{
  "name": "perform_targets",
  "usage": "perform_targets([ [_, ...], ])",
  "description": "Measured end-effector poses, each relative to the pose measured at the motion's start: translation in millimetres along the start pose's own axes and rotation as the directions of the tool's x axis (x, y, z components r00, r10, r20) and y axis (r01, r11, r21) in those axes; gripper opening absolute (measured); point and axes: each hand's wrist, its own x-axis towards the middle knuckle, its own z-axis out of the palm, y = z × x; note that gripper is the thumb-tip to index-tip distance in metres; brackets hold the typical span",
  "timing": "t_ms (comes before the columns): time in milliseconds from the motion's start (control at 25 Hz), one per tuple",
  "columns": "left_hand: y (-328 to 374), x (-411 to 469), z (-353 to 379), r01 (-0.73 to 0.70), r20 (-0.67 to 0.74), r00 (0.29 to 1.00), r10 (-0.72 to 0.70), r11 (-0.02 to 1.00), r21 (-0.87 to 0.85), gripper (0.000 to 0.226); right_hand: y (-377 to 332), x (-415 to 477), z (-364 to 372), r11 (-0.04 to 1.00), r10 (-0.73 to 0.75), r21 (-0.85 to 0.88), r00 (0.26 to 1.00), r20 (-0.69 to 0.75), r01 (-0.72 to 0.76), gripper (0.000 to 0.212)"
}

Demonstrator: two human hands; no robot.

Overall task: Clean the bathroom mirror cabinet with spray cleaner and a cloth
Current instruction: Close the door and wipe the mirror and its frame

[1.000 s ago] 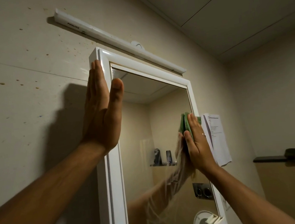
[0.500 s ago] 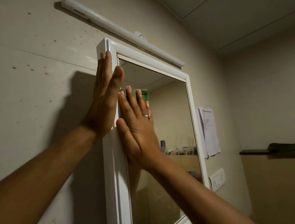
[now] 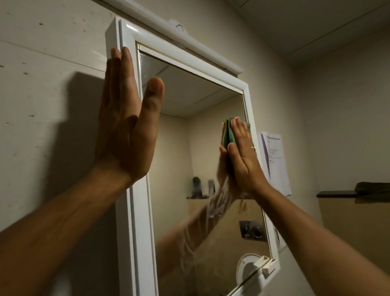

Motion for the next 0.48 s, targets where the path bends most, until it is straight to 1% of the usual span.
perform_targets([
  [80, -1.6, -0.1, 0.2, -0.004, -0.001, 1.0, 0.004, 1.0, 0.012, 0.102, 16.7, -15.7, -3.7, 0.998, 0.055, 0.023, 0.998, 0.019, -0.056, 0.063],
  [200, 1.3, -1.2, 2.1, -0.001, 0.002, 1.0, 0.001, 1.0, -0.002, 0.102, 29.5, -74.1, -1.9, 0.992, 0.124, 0.011, 0.991, 0.06, -0.124, 0.069],
  [320, 5.9, -2.4, -0.9, 0.008, 0.002, 1.0, -0.008, 1.0, -0.013, 0.1, 6.4, -87.2, 5.7, 0.977, 0.21, 0.026, 0.974, 0.084, -0.213, 0.068],
  [360, 5.7, -3.2, -2.7, 0.002, -0.004, 1.0, -0.002, 0.999, -0.041, 0.098, -11.4, -81.6, 11.4, 0.978, 0.206, 0.022, 0.976, 0.075, -0.208, 0.069],
  [400, 5.5, -4.3, -3.6, -0.002, -0.007, 1.0, 0.001, 0.997, -0.076, 0.094, -34.1, -75.7, 17.4, 0.985, 0.17, 0.0, 0.983, 0.068, -0.17, 0.071],
  [480, 6.8, -4.3, -5.7, 0.009, 0.013, 1.0, -0.007, 0.992, -0.127, 0.086, -89.6, -68.3, 31.1, 0.998, 0.045, -0.036, 0.997, 0.068, -0.042, 0.071],
])
